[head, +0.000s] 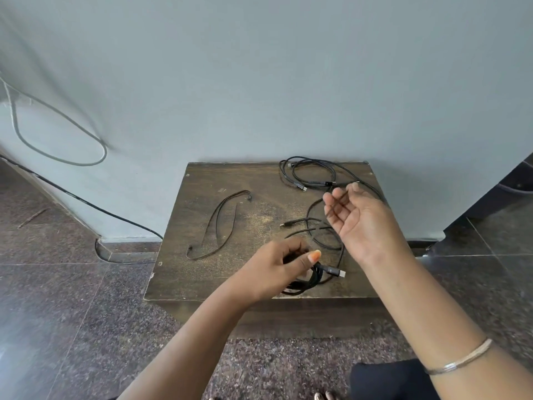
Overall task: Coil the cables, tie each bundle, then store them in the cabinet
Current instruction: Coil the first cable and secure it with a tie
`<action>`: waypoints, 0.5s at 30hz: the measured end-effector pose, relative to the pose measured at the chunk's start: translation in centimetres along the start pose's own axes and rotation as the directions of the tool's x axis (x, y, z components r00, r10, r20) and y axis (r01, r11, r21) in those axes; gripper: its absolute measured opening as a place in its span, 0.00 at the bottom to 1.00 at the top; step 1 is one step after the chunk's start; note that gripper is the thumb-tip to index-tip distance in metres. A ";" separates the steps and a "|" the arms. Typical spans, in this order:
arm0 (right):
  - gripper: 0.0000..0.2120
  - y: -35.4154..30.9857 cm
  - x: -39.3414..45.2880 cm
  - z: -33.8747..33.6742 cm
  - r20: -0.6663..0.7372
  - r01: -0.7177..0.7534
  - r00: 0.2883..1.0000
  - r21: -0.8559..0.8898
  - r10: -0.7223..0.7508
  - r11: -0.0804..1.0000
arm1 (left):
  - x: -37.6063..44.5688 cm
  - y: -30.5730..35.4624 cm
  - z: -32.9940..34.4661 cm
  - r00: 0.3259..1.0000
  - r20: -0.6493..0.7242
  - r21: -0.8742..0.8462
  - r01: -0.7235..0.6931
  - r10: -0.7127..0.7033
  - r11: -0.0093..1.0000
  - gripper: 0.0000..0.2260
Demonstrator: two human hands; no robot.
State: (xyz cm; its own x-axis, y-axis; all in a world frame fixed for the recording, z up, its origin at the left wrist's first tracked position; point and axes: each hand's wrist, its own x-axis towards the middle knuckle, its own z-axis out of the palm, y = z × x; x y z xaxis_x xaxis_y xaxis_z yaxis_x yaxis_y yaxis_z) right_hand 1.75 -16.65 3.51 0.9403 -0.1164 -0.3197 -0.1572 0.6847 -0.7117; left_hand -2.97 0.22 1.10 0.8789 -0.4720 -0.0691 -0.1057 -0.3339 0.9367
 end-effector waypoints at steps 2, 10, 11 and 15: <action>0.04 0.2 -0.2 0.2 0.162 0.029 0.987 -0.094 -0.013 0.995 | 0.2 -0.4 -0.1 0.997 -0.073 -0.005 0.028 -0.028 1.000 0.11; 0.04 2.6 -1.1 0.6 0.465 0.381 0.885 -0.707 -0.014 0.596 | 0.7 -0.8 -1.4 0.951 -0.279 -0.171 0.086 -0.132 0.982 0.04; 0.04 2.6 -1.1 0.6 0.469 0.393 0.883 -0.735 -0.004 0.553 | 0.7 -0.8 -1.5 0.948 -0.289 -0.160 0.091 -0.134 0.983 0.03; 0.05 2.2 -1.0 0.4 0.493 0.382 0.868 -0.746 0.067 0.546 | 0.8 -0.9 -1.7 0.918 -0.349 -0.179 0.132 -0.188 0.975 0.07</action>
State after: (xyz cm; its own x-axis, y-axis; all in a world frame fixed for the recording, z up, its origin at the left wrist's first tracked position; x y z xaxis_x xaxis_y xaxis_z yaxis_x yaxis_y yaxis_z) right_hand 0.60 -14.75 2.54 0.9541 0.2992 -0.0167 0.0480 -0.2077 -0.9770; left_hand -1.39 1.60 0.78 0.9891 -0.0856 -0.1197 0.0959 -0.2417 0.9656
